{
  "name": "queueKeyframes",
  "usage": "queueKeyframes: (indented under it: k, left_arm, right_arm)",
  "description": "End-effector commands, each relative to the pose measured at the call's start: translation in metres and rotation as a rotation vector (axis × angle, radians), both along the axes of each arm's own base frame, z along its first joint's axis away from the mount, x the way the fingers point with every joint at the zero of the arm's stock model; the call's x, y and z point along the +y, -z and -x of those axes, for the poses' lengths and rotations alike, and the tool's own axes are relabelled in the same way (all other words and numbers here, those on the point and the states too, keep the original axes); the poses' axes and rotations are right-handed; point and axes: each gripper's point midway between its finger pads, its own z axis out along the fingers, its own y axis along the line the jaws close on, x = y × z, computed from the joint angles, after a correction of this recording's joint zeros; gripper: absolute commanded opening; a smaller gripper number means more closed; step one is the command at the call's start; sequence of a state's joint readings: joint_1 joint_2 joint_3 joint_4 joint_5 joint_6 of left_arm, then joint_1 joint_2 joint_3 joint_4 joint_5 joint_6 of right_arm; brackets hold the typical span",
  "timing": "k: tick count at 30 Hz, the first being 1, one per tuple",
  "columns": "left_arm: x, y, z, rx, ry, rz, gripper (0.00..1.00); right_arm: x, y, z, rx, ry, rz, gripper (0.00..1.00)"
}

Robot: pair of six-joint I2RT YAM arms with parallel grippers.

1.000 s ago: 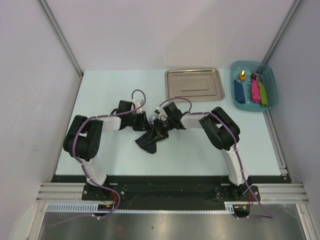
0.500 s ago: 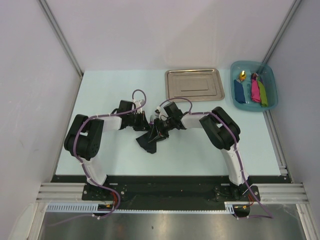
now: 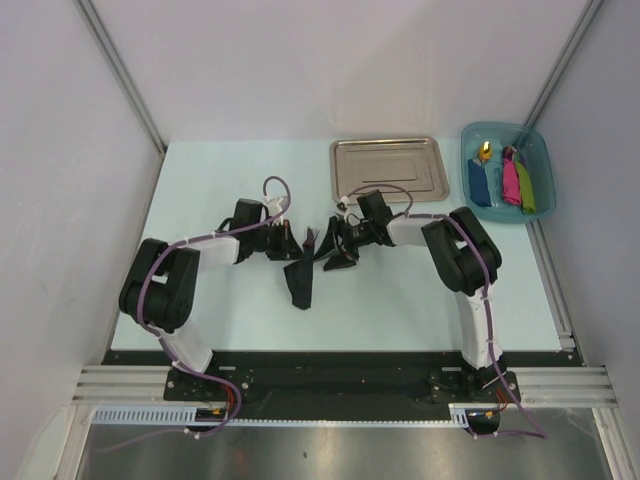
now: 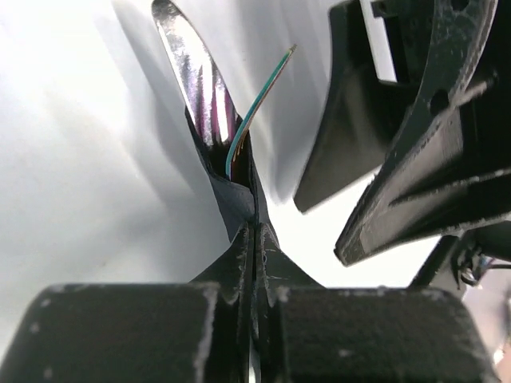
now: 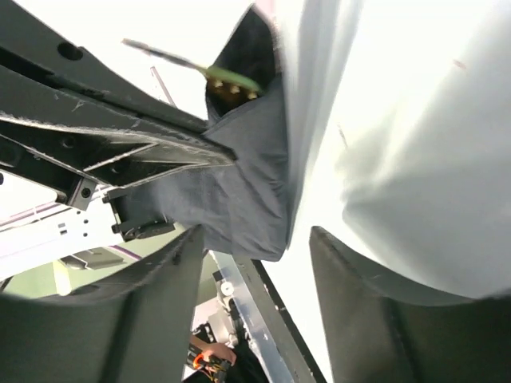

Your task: Place the utensils on the paper napkin and roll it up

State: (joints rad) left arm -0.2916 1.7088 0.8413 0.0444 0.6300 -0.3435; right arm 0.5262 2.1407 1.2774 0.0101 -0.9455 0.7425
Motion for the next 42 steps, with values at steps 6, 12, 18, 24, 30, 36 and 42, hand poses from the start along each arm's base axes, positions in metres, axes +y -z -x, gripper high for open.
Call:
queueKeyframes:
  k: [6, 12, 18, 24, 30, 36, 42]
  left_arm:
    - [-0.018, -0.063, 0.009, -0.097, 0.086, 0.192, 0.00]
    - [-0.021, -0.099, 0.020, -0.134, 0.130, 0.270, 0.00]
    - [-0.020, -0.152, 0.026, -0.221, 0.171, 0.341, 0.00]
    - [-0.016, -0.231, 0.038, -0.353, 0.230, 0.423, 0.00]
    - [-0.011, -0.301, 0.066, -0.507, 0.305, 0.505, 0.00]
    - [-0.007, -0.352, 0.093, -0.658, 0.365, 0.556, 0.00]
    - [-0.006, -0.382, 0.118, -0.740, 0.415, 0.609, 0.00]
  right_arm:
    - [-0.024, -0.025, -0.003, -0.137, -0.046, 0.000, 0.81]
    - [-0.039, -0.049, -0.007, -0.304, -0.073, -0.027, 0.91]
    - [-0.059, -0.103, -0.013, -0.545, -0.073, -0.069, 0.95]
    - [-0.093, -0.160, -0.034, -0.819, 0.008, -0.023, 1.00]
    - [-0.096, -0.272, -0.020, -1.154, 0.013, -0.101, 1.00]
    - [-0.081, -0.327, 0.023, -1.254, -0.071, -0.309, 1.00]
    - [-0.041, -0.343, 0.070, -1.371, -0.189, -0.335, 0.97]
